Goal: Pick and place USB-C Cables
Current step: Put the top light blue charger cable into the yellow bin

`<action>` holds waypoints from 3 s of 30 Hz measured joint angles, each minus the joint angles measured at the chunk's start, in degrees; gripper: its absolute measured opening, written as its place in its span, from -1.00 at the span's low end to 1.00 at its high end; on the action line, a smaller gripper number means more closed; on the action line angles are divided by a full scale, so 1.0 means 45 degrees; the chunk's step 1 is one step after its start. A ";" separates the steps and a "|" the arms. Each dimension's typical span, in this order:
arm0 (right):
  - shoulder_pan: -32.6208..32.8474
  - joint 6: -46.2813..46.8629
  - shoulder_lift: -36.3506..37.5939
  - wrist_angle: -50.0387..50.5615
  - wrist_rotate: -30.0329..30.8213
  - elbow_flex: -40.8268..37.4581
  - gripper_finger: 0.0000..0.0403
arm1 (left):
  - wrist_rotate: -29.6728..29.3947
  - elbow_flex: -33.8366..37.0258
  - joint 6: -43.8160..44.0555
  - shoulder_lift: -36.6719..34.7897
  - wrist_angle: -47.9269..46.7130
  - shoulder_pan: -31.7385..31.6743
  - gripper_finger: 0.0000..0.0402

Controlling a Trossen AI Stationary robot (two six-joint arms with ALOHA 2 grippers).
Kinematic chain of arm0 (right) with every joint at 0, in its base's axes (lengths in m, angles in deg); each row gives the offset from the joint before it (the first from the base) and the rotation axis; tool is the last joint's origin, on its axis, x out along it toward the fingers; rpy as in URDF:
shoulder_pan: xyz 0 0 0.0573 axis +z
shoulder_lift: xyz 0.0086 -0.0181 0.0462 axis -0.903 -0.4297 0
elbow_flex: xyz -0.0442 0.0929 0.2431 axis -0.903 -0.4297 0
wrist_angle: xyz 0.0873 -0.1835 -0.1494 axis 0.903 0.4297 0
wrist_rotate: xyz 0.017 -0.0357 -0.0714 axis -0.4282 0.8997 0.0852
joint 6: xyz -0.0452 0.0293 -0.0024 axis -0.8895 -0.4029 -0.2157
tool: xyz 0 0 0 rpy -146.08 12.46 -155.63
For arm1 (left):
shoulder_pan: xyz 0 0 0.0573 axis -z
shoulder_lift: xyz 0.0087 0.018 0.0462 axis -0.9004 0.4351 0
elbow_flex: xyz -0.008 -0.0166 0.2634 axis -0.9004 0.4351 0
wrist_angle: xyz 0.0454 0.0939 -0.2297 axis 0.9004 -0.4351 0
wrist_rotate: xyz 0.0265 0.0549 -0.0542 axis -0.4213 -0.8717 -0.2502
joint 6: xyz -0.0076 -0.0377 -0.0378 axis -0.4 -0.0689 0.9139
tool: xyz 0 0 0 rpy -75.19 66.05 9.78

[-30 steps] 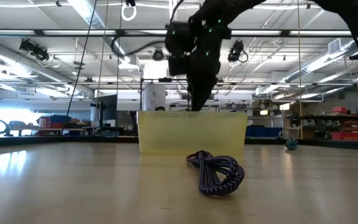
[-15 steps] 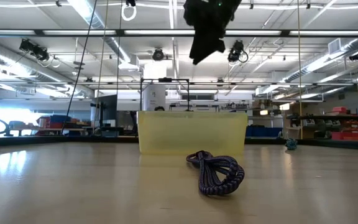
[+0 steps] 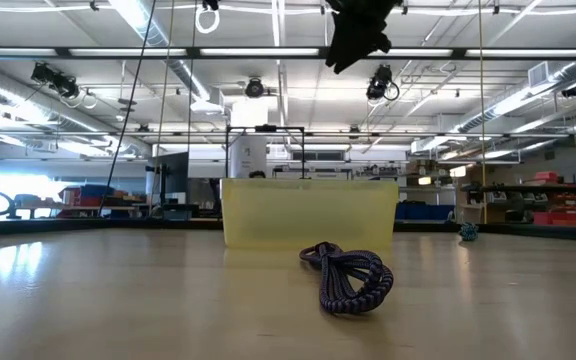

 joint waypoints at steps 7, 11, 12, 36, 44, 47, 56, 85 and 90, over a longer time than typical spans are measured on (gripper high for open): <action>-0.0489 -0.0004 0.0156 -0.0019 0.0046 0.0000 -0.25 | -0.0002 0.0000 -0.0334 0.0000 -0.0048 0.0000 -0.07; -0.0750 -0.0036 0.0204 0.0296 -0.0633 -0.0005 -0.25 | -0.0002 0.0005 -0.0784 -0.0022 -0.1201 0.0000 -0.07; -0.0810 -0.0129 0.0280 0.0572 -0.0781 -0.0005 -0.25 | 0.0000 0.0031 -0.0565 -0.0089 -0.1456 0.0000 -0.07; -0.2525 -0.0165 0.6496 0.2497 -0.0609 -0.0005 -0.25 | -0.0515 2.0399 0.8047 -1.6012 0.8252 0.3371 -0.07; -0.2525 0.1858 0.6777 0.1363 0.0352 -0.0005 -0.25 | -0.0478 2.1498 0.6269 -1.6432 0.8566 0.3366 -0.07; -0.2520 0.2066 0.6729 0.0640 0.0377 -0.0005 -0.25 | -0.0478 2.1498 0.6237 -1.6432 0.8563 0.3366 -0.07; -0.2520 0.2045 0.6334 -0.1856 0.0285 -0.0005 -0.25 | -0.0046 2.1498 0.6120 -1.6432 0.8579 0.3361 -0.07; -0.2520 0.2032 0.4194 -0.4912 0.0265 -0.0006 -0.25 | 0.1868 2.1498 0.5317 -1.6427 0.8748 0.3361 -0.07; -0.2520 0.2031 0.3635 -0.4990 0.0256 -0.0008 -0.25 | 0.1868 2.1498 0.5316 -1.6427 0.8752 0.3361 -0.07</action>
